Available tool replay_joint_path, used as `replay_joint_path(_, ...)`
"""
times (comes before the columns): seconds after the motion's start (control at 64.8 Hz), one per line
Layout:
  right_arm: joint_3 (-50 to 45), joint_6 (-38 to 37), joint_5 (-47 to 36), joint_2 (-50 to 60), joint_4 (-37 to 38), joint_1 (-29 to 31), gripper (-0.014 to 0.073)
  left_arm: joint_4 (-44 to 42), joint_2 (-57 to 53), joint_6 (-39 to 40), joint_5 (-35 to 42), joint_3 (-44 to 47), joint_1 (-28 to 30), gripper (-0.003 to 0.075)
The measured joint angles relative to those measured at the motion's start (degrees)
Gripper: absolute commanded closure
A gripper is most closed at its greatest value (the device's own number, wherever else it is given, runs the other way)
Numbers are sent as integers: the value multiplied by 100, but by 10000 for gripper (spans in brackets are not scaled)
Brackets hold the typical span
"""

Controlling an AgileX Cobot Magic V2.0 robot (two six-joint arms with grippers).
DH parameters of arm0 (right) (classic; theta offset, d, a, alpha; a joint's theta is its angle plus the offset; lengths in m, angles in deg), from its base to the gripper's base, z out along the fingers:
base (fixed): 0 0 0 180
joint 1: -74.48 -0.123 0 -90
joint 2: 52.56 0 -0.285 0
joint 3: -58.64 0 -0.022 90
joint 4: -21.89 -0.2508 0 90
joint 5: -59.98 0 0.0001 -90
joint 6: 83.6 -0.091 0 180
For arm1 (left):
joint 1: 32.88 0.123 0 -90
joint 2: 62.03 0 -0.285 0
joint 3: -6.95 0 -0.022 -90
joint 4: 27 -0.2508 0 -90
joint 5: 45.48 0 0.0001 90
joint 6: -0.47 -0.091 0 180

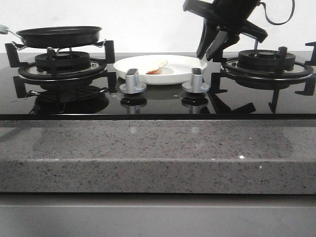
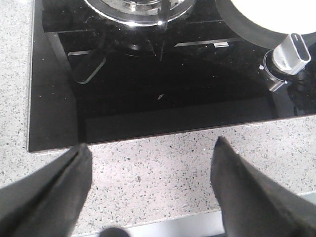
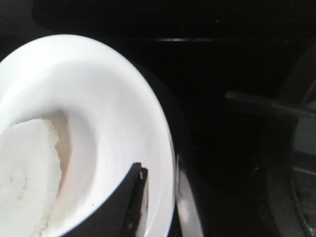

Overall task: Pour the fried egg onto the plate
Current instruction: 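Open the right gripper and lift it away from the plate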

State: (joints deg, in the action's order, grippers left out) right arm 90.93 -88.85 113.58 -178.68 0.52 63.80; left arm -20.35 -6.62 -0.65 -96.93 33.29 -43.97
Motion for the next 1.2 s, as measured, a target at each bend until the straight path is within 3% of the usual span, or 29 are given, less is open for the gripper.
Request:
replay_joint_path(0.232,0,46,170,346,0,24,399,0,0,0,0,0,0,227)
replay_joint_path(0.448,-398,621,164,1582,0,12,399,0,0,0,0,0,0,227)
replay_joint_path(0.818,-3867,1528,-518,4942,63,-21,399,0,0,0,0,0,0,227)
replay_joint_path(1.204,-6128,1576,-411,7836,357,-21,399,0,0,0,0,0,0,227)
